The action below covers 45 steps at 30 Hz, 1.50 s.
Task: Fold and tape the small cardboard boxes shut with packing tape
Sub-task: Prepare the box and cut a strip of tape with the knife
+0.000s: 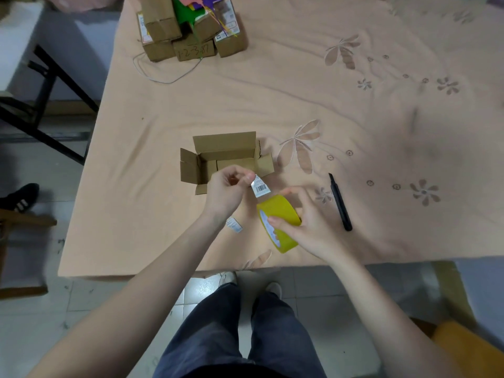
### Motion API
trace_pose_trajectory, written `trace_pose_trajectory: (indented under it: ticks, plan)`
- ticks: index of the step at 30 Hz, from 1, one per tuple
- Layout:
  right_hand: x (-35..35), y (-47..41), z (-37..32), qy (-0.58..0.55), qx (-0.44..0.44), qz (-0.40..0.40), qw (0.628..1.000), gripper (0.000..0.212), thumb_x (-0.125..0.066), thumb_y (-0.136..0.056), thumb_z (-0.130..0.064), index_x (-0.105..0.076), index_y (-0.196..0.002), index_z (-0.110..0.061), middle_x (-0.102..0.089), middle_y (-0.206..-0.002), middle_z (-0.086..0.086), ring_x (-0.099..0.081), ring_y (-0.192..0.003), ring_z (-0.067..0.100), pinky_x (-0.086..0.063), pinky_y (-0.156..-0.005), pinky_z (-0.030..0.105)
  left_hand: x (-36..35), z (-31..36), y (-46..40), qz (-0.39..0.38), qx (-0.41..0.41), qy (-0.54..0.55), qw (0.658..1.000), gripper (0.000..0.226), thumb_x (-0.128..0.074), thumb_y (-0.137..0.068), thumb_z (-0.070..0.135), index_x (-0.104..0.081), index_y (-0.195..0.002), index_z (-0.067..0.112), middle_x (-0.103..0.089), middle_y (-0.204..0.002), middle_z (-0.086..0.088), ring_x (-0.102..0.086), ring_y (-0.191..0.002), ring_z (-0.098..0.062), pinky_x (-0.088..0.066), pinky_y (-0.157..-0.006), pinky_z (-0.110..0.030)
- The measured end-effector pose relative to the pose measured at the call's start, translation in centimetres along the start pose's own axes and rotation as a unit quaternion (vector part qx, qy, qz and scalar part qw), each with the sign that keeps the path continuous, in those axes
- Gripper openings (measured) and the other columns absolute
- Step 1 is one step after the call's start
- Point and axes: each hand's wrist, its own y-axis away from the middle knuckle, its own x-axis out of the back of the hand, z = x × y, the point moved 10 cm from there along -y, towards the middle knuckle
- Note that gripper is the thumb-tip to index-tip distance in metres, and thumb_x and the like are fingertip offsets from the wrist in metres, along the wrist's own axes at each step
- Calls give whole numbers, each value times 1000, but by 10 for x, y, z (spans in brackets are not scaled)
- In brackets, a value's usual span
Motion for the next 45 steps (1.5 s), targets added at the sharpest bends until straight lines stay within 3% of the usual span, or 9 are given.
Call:
trace_pose_trajectory:
  ticks: [6,9,15,20,22,27,33,37,45]
  plan:
    - [-1,-16,12,113,-57,72,989,52,-76,-75,-32,-43,-114,-29,-62,-95,6,-61,-88,25,-51,-78,39,1,19,-4,11,-57,-73,996,27,-61,-88,6,-61,-67,24,-63,-73,5,-55,-69,-6,-51,-74,-28]
    - [7,-15,30,64,-76,100,990,50,-76,-78,-28,-42,-114,-25,-59,-101,0,-59,-92,21,-49,-80,37,-17,30,-9,-38,-80,-119,989,21,-66,-87,13,-65,-71,26,-67,-80,-2,-54,-71,-6,-42,-67,-16]
    - [29,-14,63,-28,-63,136,988,32,-68,-87,-15,-47,-110,-15,-61,-94,-4,-60,-88,12,-47,-75,20,-73,38,-7,-133,-136,-210,959,8,-69,-84,16,-71,-77,20,-72,-87,-3,-63,-83,-19,-49,-79,-32]
    - [109,-15,86,11,-101,281,954,18,-45,-99,-31,-56,-89,-22,-62,-88,0,-59,-77,-6,-44,-72,15,-84,37,-13,-121,-146,-203,961,5,-69,-84,15,-74,-84,14,-69,-82,-5,-61,-80,-21,-47,-72,-31]
    - [141,-17,98,123,-132,310,933,14,-48,-96,-19,-59,-98,-11,-64,-99,13,-61,-96,10,-46,-88,28,-86,37,-15,-121,-147,-198,962,4,-69,-84,15,-74,-83,14,-68,-82,-6,-60,-79,-19,-45,-70,-28]
    - [158,-39,132,266,-221,243,906,31,-54,-91,-15,-51,-117,2,-60,-112,25,-46,-120,37,-36,-102,43,-82,36,-17,-117,-149,-178,965,4,-70,-84,14,-73,-83,12,-66,-80,-6,-54,-69,-6,-41,-65,-15]
    - [154,-51,142,341,-246,209,883,28,-60,-83,-9,-57,-106,6,-61,-108,25,-57,-104,38,-47,-82,39,-83,33,-21,-116,-137,-164,970,4,-69,-85,15,-73,-83,15,-66,-82,-6,-51,-66,-5,-39,-65,-14]
    - [149,-54,111,324,-149,208,911,30,-59,-86,-18,-46,-59,-14,-54,-69,18,-55,-69,34,-36,-58,36,-81,31,-29,-110,-134,-168,970,11,-68,-85,17,-71,-79,25,-63,-78,1,-52,-63,-3,-43,-64,-19]
    - [113,-11,38,241,12,107,964,10,-55,-87,-41,-46,-87,-34,-63,-66,-2,-60,-61,24,-48,-60,41,-81,34,-41,-102,-131,-195,967,13,-64,-87,16,-67,-77,26,-58,-75,9,-66,-73,-19,-53,-71,-36]
